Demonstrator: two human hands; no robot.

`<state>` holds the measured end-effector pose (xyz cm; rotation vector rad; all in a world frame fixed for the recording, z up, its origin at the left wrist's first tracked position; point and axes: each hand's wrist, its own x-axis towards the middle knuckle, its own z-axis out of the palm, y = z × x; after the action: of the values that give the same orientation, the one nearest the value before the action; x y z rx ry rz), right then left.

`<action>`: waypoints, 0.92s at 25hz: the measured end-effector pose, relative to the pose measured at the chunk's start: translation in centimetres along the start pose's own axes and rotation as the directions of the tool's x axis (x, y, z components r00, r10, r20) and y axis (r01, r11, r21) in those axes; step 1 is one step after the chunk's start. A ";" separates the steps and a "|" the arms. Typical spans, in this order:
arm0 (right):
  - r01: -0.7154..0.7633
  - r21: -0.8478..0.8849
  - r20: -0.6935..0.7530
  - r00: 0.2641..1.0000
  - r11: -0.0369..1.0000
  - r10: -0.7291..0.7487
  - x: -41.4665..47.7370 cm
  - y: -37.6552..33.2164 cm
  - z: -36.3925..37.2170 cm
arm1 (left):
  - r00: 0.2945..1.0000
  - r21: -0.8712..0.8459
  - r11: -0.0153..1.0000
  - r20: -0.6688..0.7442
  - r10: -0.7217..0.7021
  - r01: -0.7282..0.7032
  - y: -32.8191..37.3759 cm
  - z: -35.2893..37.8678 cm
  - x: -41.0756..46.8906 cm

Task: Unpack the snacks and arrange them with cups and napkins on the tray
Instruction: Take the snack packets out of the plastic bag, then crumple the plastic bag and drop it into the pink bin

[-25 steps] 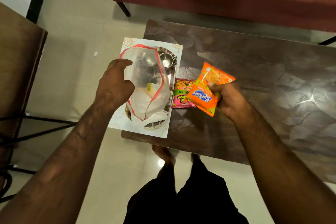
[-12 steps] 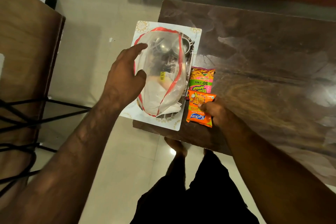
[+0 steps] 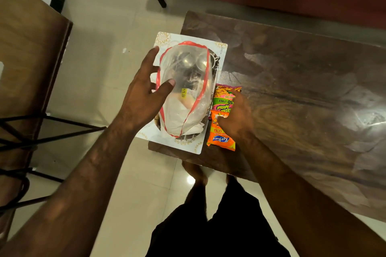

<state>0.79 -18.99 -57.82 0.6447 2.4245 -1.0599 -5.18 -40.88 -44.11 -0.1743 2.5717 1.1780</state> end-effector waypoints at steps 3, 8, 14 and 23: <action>0.204 0.122 0.133 0.966 0.971 -0.220 0.0 -3.2 -0.2 | 0.983 -0.215 0.972 0.177 -0.055 0.094 -0.4 -0.2 -0.8; 0.296 0.136 0.297 0.898 0.945 -0.324 -1.1 -6.8 1.1 | 0.935 -0.249 0.941 0.325 -0.141 0.228 -1.8 2.2 -2.0; 0.285 0.226 0.318 0.882 0.931 -0.348 -2.2 -8.3 1.7 | 0.910 -0.362 0.836 0.178 -0.374 0.414 -2.3 3.6 -1.5; -0.046 0.594 0.115 0.993 0.803 -0.028 -2.6 -7.5 -2.9 | 0.811 -0.815 0.445 0.052 -0.582 0.372 -3.0 -1.2 -2.3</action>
<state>-1.83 -21.91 -50.37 0.7530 1.9598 -1.8306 -2.56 -43.81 -44.80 -1.2390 1.6824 2.0358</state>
